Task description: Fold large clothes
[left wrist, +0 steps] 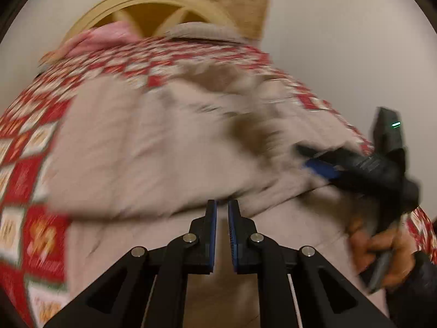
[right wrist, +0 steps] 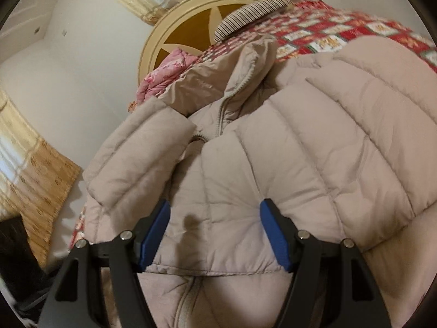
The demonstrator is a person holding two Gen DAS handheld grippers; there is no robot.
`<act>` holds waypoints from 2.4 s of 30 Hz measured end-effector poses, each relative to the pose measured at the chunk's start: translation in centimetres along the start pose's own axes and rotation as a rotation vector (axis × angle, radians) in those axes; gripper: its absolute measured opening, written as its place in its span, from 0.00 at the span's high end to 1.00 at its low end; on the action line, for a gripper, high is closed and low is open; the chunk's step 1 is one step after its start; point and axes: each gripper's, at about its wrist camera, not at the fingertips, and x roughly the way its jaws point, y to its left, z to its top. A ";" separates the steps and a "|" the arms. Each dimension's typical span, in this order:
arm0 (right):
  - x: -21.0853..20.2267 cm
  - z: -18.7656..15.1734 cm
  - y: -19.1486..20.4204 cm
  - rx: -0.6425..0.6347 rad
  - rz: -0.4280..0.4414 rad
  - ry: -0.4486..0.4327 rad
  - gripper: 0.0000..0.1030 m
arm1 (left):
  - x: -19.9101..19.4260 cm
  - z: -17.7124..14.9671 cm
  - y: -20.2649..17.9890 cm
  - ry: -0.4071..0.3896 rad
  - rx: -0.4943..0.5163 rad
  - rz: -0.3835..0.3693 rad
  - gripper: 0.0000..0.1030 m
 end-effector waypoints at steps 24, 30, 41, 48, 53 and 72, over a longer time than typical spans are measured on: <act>0.2 1.0 3.2 -0.055 -0.484 -0.071 0.21 | -0.6 -5.1 8.9 -0.059 -0.392 -0.009 0.92; 0.4 1.3 2.1 0.011 -0.351 -0.030 0.12 | -0.4 -5.2 9.0 -0.059 -0.405 -0.018 0.92; -3.8 2.9 4.6 -0.209 -0.381 -0.064 0.88 | -0.5 -5.3 9.2 -0.060 -0.419 -0.033 0.92; -2.3 0.9 -1.1 -0.131 -0.458 0.056 0.84 | -0.7 -4.9 8.7 -0.041 -0.395 -0.006 0.92; -1.9 0.1 -0.8 -0.195 -0.489 0.023 0.82 | -3.8 -2.4 6.1 -0.063 -0.247 0.098 0.92; -3.0 0.9 -3.0 -0.090 -0.388 0.068 0.79 | 5.8 2.3 5.9 0.036 -0.101 0.333 0.92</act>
